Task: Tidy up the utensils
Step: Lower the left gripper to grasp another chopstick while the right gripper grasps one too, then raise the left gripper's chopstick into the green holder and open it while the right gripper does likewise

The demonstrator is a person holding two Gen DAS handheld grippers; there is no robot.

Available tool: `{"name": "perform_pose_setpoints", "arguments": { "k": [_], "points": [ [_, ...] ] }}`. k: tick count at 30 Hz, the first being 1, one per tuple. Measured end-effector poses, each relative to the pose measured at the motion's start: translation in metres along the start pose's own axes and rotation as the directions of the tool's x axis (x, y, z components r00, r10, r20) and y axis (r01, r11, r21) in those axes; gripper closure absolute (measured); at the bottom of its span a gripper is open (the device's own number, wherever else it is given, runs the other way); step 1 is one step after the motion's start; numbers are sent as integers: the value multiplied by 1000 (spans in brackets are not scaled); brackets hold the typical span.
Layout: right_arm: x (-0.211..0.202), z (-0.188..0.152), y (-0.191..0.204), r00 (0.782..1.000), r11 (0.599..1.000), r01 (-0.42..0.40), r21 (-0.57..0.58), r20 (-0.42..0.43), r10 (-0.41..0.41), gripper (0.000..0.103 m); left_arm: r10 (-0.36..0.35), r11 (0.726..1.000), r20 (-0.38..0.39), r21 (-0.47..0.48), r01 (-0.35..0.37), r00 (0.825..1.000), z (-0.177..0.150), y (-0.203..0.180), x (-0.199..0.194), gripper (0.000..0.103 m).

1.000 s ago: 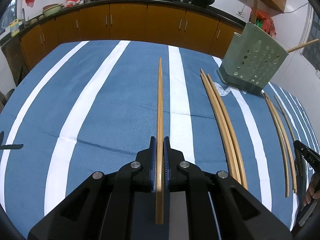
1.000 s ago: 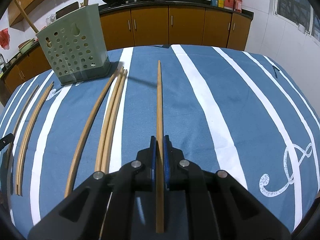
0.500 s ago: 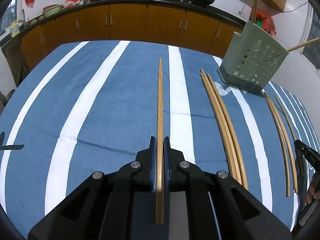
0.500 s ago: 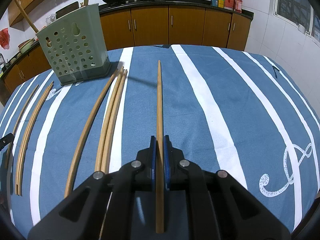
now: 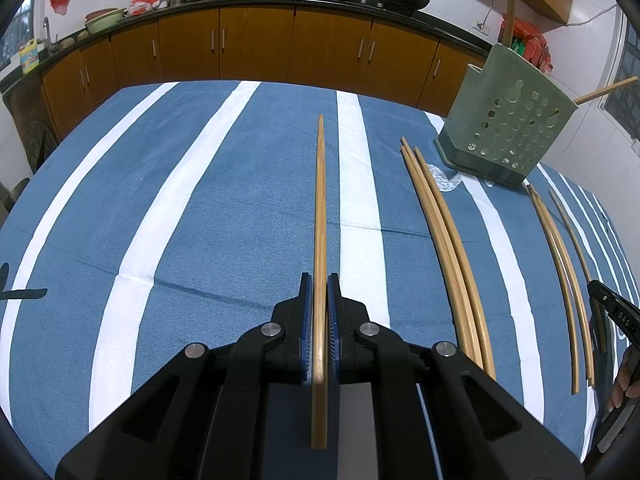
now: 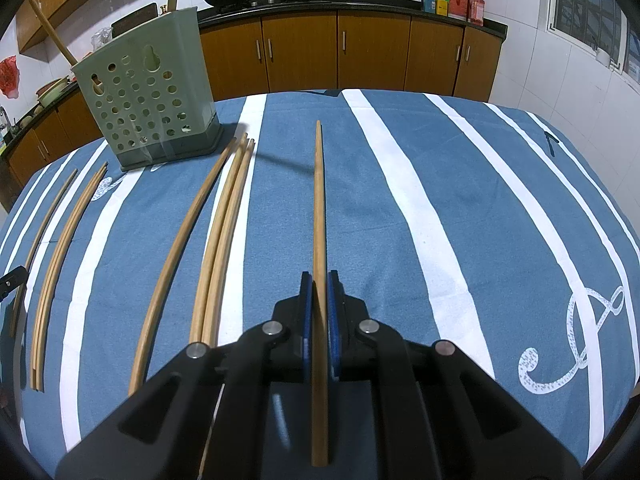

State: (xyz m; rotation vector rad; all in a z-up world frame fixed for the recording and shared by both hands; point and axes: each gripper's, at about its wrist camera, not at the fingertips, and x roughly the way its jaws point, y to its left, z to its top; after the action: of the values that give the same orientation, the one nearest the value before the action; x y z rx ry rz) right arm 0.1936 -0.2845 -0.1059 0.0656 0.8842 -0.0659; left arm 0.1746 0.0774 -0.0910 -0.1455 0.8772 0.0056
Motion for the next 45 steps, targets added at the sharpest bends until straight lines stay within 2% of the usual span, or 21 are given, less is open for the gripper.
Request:
{"name": "perform_pose_setpoints", "arguments": {
  "k": [5, 11, 14, 15, 18, 21, 26, 32, 38, 45],
  "points": [
    [0, 0, 0, 1000, 1000, 1, -1, 0, -1, 93, 4, 1000, 0, 3, -4, 1000, 0, -1, 0, 94],
    [-11, -14, -5, 1000, 1000, -18, 4, -5, 18, 87, 15, 1000, -2, 24, -15, 1000, -12, -5, -9, 94],
    [-14, -19, -9, 1000, 999, -31, 24, 1, 31, 89, 3, 1000, -1, 11, -3, 1000, -13, -4, -10, 94],
    [-14, -19, -10, 999, 999, -33, 28, 2, 33, 95, 3, 1000, -1, 11, -3, 1000, -13, -4, -10, 95],
    [-18, -17, -12, 999, 998, -49, 44, 0, 49, 95, 4, 1000, -2, 10, -4, 1000, -12, -4, -10, 95],
    [-36, -10, -13, 997, 998, -50, 44, 61, 47, 95, -15, 1000, 28, -7, 15, 999, -9, -1, -22, 95],
    [-69, 7, -17, 985, 997, -59, 54, 168, 49, 95, -32, 999, 132, -4, 33, 991, 10, 0, -55, 95],
    [-107, 35, -23, 949, 995, -72, 66, 310, 48, 95, -47, 999, 264, -1, 49, 963, 43, -3, -95, 95],
    [-134, 67, -18, 909, 995, -87, 52, 413, 58, 95, -52, 999, 326, 13, 51, 944, 73, -8, -113, 95],
    [-192, 107, -15, 834, 981, -196, 5, 527, 164, 95, -111, 993, 396, 81, 85, 911, 107, -26, -148, 96]
  ]
}}
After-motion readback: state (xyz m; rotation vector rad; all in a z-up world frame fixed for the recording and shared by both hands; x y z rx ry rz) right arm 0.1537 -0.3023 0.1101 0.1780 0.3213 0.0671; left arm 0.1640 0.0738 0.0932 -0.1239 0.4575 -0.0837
